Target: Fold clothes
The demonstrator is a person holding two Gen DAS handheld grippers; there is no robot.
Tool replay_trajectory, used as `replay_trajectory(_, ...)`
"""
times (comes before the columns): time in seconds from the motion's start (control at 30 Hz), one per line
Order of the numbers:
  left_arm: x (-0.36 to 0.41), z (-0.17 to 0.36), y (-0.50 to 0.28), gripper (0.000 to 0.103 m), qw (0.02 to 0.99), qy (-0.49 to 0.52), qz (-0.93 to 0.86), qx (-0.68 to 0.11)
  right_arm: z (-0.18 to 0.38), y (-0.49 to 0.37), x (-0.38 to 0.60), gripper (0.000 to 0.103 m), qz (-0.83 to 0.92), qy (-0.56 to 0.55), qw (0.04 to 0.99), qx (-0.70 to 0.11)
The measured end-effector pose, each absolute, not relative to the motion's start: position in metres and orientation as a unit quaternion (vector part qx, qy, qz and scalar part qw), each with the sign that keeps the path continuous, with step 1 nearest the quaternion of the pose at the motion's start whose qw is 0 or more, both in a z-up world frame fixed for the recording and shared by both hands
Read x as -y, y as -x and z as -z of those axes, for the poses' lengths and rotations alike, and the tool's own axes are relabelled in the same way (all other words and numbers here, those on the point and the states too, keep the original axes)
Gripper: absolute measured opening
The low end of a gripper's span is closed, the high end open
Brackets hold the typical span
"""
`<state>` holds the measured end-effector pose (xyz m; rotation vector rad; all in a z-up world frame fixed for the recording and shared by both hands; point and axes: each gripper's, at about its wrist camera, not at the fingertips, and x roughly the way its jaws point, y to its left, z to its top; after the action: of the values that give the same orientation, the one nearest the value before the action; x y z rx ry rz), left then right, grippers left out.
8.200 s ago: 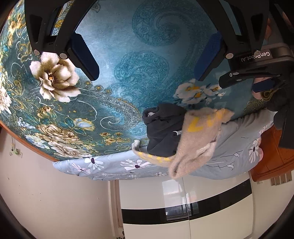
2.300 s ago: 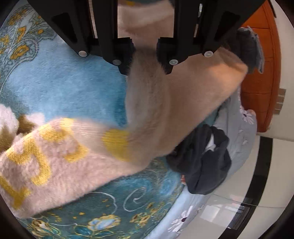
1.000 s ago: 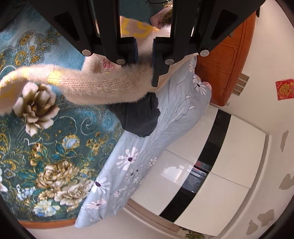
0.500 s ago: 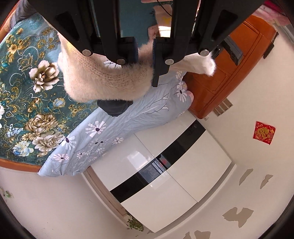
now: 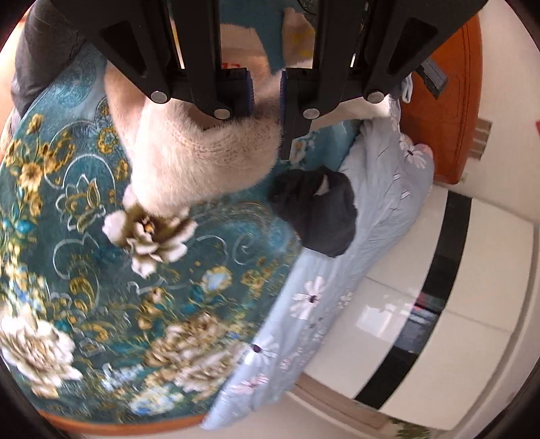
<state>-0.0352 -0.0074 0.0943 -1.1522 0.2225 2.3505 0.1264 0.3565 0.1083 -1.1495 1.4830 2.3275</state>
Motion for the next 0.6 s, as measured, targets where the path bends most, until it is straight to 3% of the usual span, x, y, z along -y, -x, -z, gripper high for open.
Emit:
replay_trajectory(0.1,-0.006,-0.064,0.052,0.002,0.24,0.454,-0.854,-0.088,-0.075,-0.115,-0.372,0.012,-0.758,0.384,0.084,-0.52)
replay_trajectory(0.33,-0.036,-0.069,0.125,0.002,0.196,0.438,-0.869,-0.12,-0.063,-0.063,-0.415,0.012,-0.763,0.379,0.091,-0.516)
replay_trajectory(0.47,-0.042,-0.079,0.144,0.001,0.192,0.452,-0.869,-0.055,-0.04,-0.03,-0.439,0.012,-0.747,0.39,0.109,-0.527)
replay_trajectory(0.6,-0.04,-0.092,0.104,0.003,0.264,0.456,-0.85,0.005,-0.021,-0.009,-0.454,0.012,-0.743,0.396,0.11,-0.528)
